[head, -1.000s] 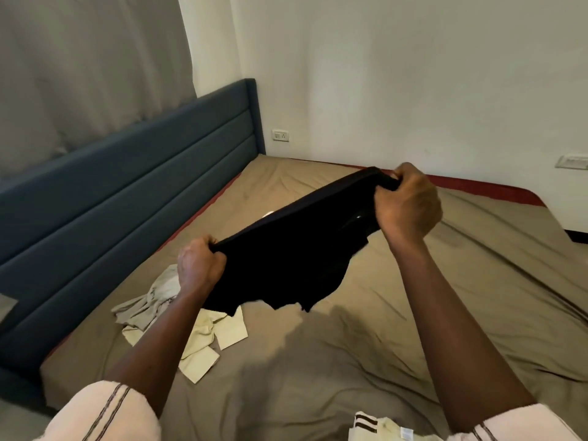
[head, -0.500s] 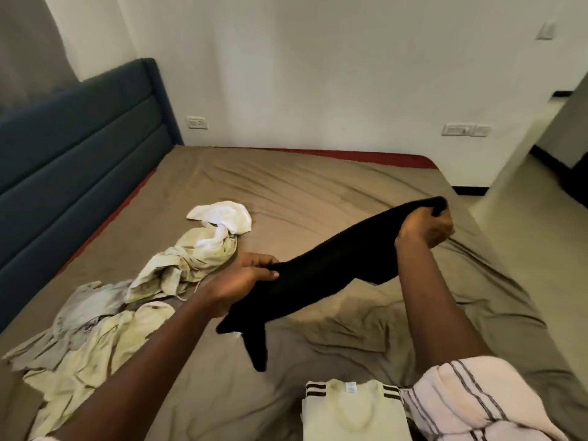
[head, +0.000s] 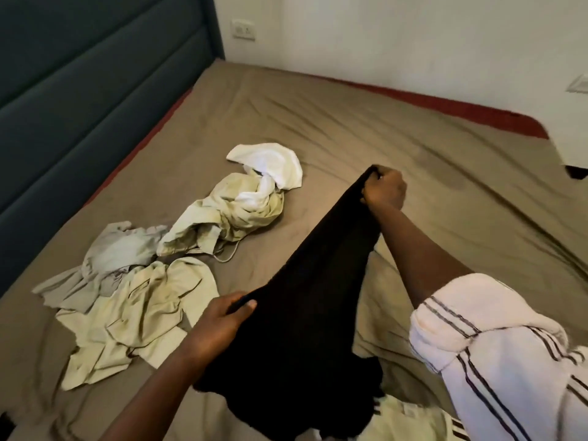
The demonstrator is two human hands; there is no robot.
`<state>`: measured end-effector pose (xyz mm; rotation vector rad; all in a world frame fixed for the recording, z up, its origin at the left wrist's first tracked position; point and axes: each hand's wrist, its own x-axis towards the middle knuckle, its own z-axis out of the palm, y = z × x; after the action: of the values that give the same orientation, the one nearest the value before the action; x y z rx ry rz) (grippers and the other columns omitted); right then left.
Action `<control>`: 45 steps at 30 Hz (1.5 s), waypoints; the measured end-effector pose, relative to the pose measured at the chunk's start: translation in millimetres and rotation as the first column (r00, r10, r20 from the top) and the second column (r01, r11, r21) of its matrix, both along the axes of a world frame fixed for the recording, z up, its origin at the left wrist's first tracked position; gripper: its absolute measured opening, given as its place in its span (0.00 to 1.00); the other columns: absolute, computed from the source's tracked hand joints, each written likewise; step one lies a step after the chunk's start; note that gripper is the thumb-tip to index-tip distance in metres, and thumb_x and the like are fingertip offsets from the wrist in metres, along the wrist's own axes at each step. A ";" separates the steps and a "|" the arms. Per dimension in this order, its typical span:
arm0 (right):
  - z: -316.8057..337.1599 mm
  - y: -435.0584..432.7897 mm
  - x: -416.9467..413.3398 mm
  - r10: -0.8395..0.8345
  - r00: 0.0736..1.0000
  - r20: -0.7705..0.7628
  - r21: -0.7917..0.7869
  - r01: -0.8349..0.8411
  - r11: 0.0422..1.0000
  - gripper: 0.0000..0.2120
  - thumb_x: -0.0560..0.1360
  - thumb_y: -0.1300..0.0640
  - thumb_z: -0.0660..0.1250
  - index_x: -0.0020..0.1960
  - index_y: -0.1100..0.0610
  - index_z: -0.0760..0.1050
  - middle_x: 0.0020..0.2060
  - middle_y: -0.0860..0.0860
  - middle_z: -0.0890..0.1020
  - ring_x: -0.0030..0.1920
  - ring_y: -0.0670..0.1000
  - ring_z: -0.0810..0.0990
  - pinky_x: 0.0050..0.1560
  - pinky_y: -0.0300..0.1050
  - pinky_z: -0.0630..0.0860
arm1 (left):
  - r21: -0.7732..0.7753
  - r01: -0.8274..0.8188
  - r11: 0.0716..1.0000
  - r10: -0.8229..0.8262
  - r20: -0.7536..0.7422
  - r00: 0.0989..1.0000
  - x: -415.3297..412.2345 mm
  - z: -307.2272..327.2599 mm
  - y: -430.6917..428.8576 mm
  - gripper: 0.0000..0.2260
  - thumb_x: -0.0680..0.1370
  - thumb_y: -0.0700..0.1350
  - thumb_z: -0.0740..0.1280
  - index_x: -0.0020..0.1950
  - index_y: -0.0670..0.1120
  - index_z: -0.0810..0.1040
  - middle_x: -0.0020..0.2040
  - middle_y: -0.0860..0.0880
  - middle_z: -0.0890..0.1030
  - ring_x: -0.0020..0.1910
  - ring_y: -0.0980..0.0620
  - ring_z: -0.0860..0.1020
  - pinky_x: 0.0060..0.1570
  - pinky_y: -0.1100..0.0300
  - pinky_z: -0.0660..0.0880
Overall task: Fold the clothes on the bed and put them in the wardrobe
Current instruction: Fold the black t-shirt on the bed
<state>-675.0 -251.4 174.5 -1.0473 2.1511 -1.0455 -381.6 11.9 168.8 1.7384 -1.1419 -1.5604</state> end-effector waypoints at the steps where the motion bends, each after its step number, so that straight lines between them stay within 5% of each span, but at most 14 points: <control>1: -32.3 -12.6 22.4 0.059 0.997 0.058 0.027 -0.061 0.998 0.16 0.81 0.53 0.61 0.64 0.50 0.82 0.42 0.54 0.87 0.38 0.55 0.87 0.51 0.54 0.85 | -0.026 -0.048 0.999 0.050 0.096 0.994 20.3 -26.3 -9.7 0.08 0.82 0.52 0.67 0.53 0.53 0.86 0.49 0.46 0.87 0.52 0.43 0.85 0.57 0.43 0.79; 3: -96.3 -41.7 69.6 0.134 0.982 0.130 0.083 -0.145 0.986 0.16 0.82 0.58 0.60 0.65 0.51 0.82 0.36 0.52 0.86 0.30 0.52 0.86 0.46 0.53 0.86 | -0.058 -0.149 0.987 0.159 0.277 0.948 60.3 -74.2 -30.5 0.07 0.83 0.49 0.67 0.50 0.57 0.85 0.48 0.57 0.86 0.52 0.51 0.84 0.54 0.51 0.77; 6: -180.8 -78.2 142.3 0.106 0.953 0.283 0.160 -0.156 0.975 0.13 0.79 0.62 0.65 0.59 0.53 0.84 0.42 0.52 0.86 0.32 0.53 0.87 0.46 0.51 0.86 | -0.081 -0.267 0.960 0.272 0.489 0.829 124.2 -154.6 -56.7 0.09 0.83 0.49 0.67 0.60 0.53 0.85 0.52 0.52 0.86 0.54 0.46 0.82 0.52 0.54 0.74; 11: -267.9 -112.4 225.6 0.004 0.859 0.512 0.256 -0.157 0.954 0.07 0.78 0.67 0.66 0.52 0.62 0.81 0.47 0.57 0.82 0.40 0.55 0.85 0.42 0.47 0.85 | -0.038 -0.331 0.943 0.289 0.586 0.757 197.6 -262.2 -64.2 0.19 0.79 0.61 0.65 0.61 0.51 0.85 0.53 0.46 0.86 0.54 0.41 0.83 0.52 0.49 0.79; 15: -283.0 -129.5 250.5 -0.013 0.800 0.600 0.303 -0.212 0.929 0.11 0.76 0.61 0.71 0.57 0.60 0.76 0.52 0.55 0.81 0.50 0.54 0.83 0.43 0.48 0.85 | -0.196 -0.393 0.899 0.427 0.595 0.681 193.8 -278.1 -73.0 0.11 0.80 0.50 0.70 0.58 0.48 0.86 0.50 0.44 0.86 0.51 0.40 0.83 0.46 0.57 0.70; 21: -278.5 -138.6 211.6 0.033 0.944 0.328 0.241 -0.117 0.964 0.15 0.81 0.62 0.65 0.67 0.60 0.78 0.60 0.55 0.82 0.56 0.52 0.82 0.42 0.39 0.78 | -0.337 -0.006 0.941 0.246 0.675 0.696 130.0 -255.4 -56.7 0.12 0.77 0.53 0.66 0.55 0.51 0.85 0.44 0.51 0.83 0.37 0.45 0.83 0.34 0.58 0.74; 24: -285.9 -134.2 170.7 -0.007 0.967 0.253 0.189 -0.042 0.981 0.09 0.76 0.66 0.70 0.54 0.58 0.84 0.43 0.51 0.85 0.49 0.54 0.86 0.41 0.44 0.83 | -0.309 0.172 0.936 0.076 0.650 0.756 90.8 -259.7 -42.3 0.14 0.75 0.55 0.64 0.53 0.52 0.85 0.43 0.54 0.83 0.35 0.49 0.83 0.31 0.58 0.77; 28: -290.7 -120.8 127.7 0.040 0.996 0.084 0.248 -0.060 0.967 0.10 0.74 0.66 0.73 0.45 0.51 0.83 0.44 0.50 0.86 0.45 0.51 0.86 0.50 0.47 0.85 | -0.212 0.245 0.946 -0.072 0.601 0.796 45.9 -275.2 -28.0 0.13 0.75 0.56 0.64 0.53 0.54 0.83 0.45 0.55 0.82 0.34 0.52 0.83 0.29 0.58 0.78; 33: -304.7 -118.5 99.7 0.166 0.985 -0.051 0.270 -0.146 0.952 0.11 0.75 0.66 0.70 0.49 0.52 0.84 0.48 0.49 0.86 0.48 0.51 0.86 0.53 0.44 0.84 | -0.030 0.277 0.961 -0.218 0.539 0.814 13.9 -292.3 -20.9 0.12 0.80 0.59 0.63 0.59 0.56 0.79 0.50 0.57 0.82 0.48 0.55 0.82 0.43 0.61 0.75; 35: -308.9 -116.3 97.6 0.338 0.923 -0.184 0.340 -0.263 0.903 0.11 0.76 0.60 0.71 0.57 0.51 0.82 0.53 0.49 0.83 0.53 0.50 0.83 0.61 0.45 0.80 | 0.006 0.281 0.960 -0.245 0.505 0.828 12.8 -292.6 -21.0 0.17 0.78 0.68 0.60 0.51 0.58 0.79 0.41 0.60 0.81 0.42 0.62 0.79 0.40 0.64 0.72; 37: -309.0 -113.9 103.5 0.499 0.774 -0.390 0.364 -0.368 0.855 0.16 0.77 0.49 0.70 0.64 0.51 0.79 0.59 0.51 0.81 0.60 0.53 0.80 0.68 0.49 0.75 | -0.148 0.109 0.983 -0.011 0.546 0.837 21.0 -287.7 -25.6 0.18 0.78 0.69 0.59 0.42 0.57 0.78 0.35 0.61 0.78 0.34 0.65 0.75 0.33 0.65 0.70; 40: -309.6 -116.1 125.7 0.605 0.629 -0.488 0.366 -0.482 0.796 0.20 0.80 0.46 0.64 0.70 0.50 0.75 0.65 0.55 0.80 0.66 0.57 0.78 0.69 0.53 0.73 | -0.335 -0.147 0.931 0.334 0.616 0.713 40.3 -295.0 -34.0 0.12 0.82 0.57 0.64 0.51 0.52 0.83 0.47 0.52 0.83 0.46 0.50 0.81 0.44 0.54 0.76; 42: -312.5 -121.5 146.2 0.668 0.644 -0.372 0.440 -0.511 0.738 0.23 0.80 0.46 0.63 0.74 0.49 0.69 0.65 0.55 0.80 0.62 0.58 0.81 0.63 0.51 0.78 | -0.147 -0.174 0.974 0.227 0.694 0.683 56.0 -310.7 -41.8 0.13 0.82 0.58 0.64 0.57 0.51 0.82 0.53 0.46 0.82 0.53 0.42 0.80 0.52 0.47 0.75; 45: -329.9 -127.2 165.9 0.689 0.713 -0.130 0.568 -0.516 0.641 0.20 0.81 0.49 0.64 0.71 0.51 0.68 0.54 0.56 0.83 0.36 0.54 0.86 0.30 0.44 0.80 | 0.089 -0.092 0.992 -0.005 0.743 0.670 64.5 -331.1 -40.3 0.18 0.81 0.64 0.61 0.59 0.53 0.80 0.54 0.46 0.81 0.57 0.41 0.79 0.57 0.44 0.73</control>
<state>-509.1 -378.6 -155.4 -1.6046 1.8830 0.0340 -317.1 -28.4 -162.3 2.5861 -1.3560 -0.8677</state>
